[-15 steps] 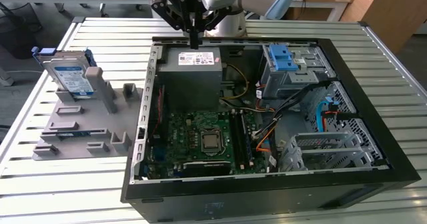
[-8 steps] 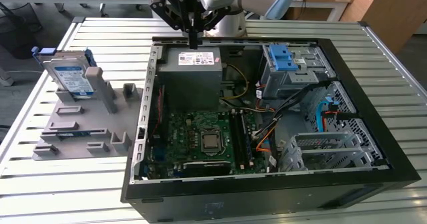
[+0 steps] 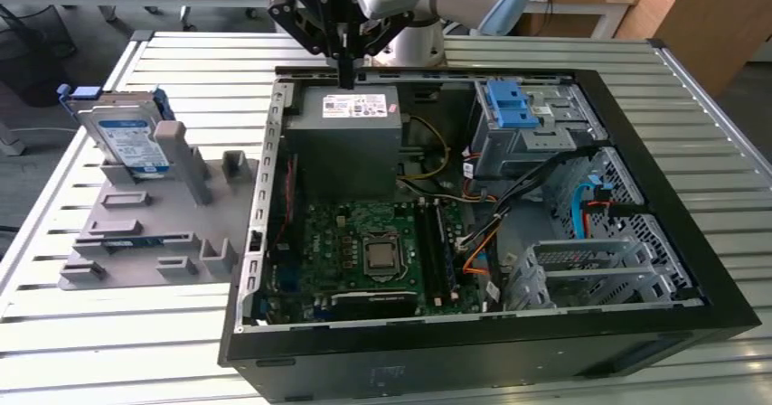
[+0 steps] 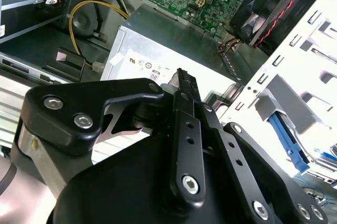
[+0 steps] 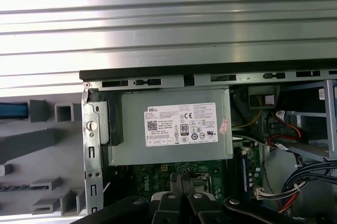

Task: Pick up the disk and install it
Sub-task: 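Reach for the disk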

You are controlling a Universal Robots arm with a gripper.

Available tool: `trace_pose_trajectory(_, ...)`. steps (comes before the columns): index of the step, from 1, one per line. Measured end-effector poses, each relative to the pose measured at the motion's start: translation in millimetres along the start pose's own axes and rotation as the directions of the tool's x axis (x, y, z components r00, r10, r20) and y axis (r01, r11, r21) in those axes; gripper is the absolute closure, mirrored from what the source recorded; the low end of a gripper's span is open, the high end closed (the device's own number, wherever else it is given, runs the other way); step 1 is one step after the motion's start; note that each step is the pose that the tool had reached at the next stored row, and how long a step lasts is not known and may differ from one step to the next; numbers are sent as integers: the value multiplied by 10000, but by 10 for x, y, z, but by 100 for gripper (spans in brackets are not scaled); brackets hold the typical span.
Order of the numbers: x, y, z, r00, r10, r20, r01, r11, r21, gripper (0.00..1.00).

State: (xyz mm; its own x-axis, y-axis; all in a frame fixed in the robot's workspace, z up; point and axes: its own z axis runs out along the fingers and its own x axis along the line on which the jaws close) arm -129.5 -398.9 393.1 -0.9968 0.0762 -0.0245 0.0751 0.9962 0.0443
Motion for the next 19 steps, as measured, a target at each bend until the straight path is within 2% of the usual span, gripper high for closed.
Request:
trace_pose_trajectory(1, 25, -2, 1, 10000, 0, 0, 0, 10000, 0, 89)
trace_pose_trajectory(7, 51, -4, 2, 10000, 0, 0, 0, 10000, 0, 89)
trace_pose_trajectory(19, 81, -6, 4, 10000, 0, 0, 0, 10000, 0, 89)
